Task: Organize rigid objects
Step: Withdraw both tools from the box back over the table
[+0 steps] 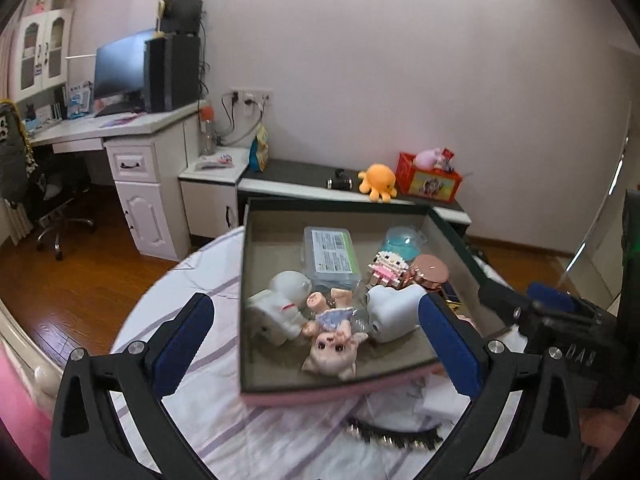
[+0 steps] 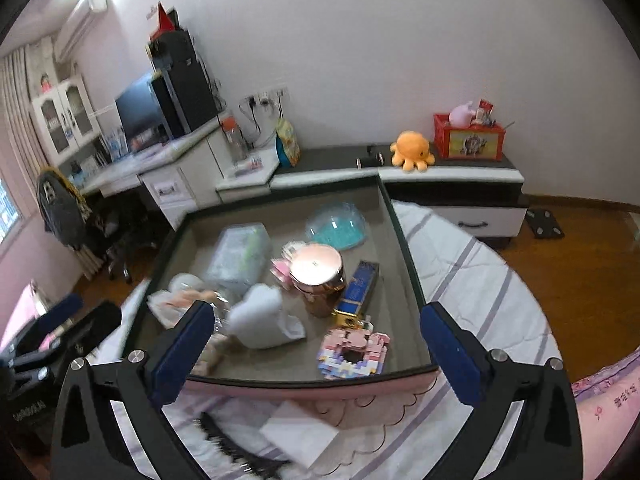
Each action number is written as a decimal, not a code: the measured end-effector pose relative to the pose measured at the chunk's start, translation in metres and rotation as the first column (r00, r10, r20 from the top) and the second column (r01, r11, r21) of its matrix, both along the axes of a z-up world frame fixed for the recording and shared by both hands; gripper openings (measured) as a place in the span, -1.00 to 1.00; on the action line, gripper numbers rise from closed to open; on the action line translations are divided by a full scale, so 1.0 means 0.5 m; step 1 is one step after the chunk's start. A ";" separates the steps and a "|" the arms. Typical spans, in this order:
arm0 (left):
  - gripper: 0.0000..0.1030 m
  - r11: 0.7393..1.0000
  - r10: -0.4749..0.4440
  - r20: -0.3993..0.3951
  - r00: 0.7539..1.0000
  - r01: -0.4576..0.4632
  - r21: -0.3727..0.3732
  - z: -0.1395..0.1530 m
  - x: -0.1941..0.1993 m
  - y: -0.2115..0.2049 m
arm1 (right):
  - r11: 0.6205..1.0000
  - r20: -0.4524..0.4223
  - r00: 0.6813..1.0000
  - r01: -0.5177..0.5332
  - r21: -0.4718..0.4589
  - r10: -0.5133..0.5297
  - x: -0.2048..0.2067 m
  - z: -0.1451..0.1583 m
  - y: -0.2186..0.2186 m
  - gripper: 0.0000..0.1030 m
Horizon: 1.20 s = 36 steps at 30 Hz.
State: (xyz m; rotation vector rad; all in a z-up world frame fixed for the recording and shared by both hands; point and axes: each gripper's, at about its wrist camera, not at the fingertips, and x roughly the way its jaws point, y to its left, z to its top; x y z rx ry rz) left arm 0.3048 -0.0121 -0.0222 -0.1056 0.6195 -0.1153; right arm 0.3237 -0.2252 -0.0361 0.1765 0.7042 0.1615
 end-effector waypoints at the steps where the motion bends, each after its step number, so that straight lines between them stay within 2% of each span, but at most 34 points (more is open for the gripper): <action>1: 1.00 1.000 0.006 0.012 1.000 -0.007 0.002 0.010 -0.016 0.006 | 1.000 0.013 1.000 0.001 0.000 -0.001 -0.007 0.013 0.002 1.00; 5: 1.00 0.998 0.044 0.042 0.998 -0.045 0.036 0.052 -0.083 0.024 | 1.000 0.094 0.996 0.011 -0.009 -0.010 -0.066 0.076 0.015 1.00; 11: 1.00 0.996 0.068 0.059 0.996 -0.071 0.058 0.091 -0.155 0.044 | 0.999 0.162 0.987 0.019 -0.042 -0.012 -0.159 0.131 0.027 1.00; 25: 1.00 0.992 0.089 0.123 0.988 -0.099 0.080 0.137 -0.321 0.052 | 0.995 0.210 0.977 0.066 -0.072 -0.050 -0.354 0.146 0.030 1.00; 36: 1.00 0.993 0.087 0.118 0.989 -0.096 0.075 0.132 -0.375 0.042 | 0.994 0.212 0.977 0.058 -0.091 -0.038 -0.406 0.141 0.038 1.00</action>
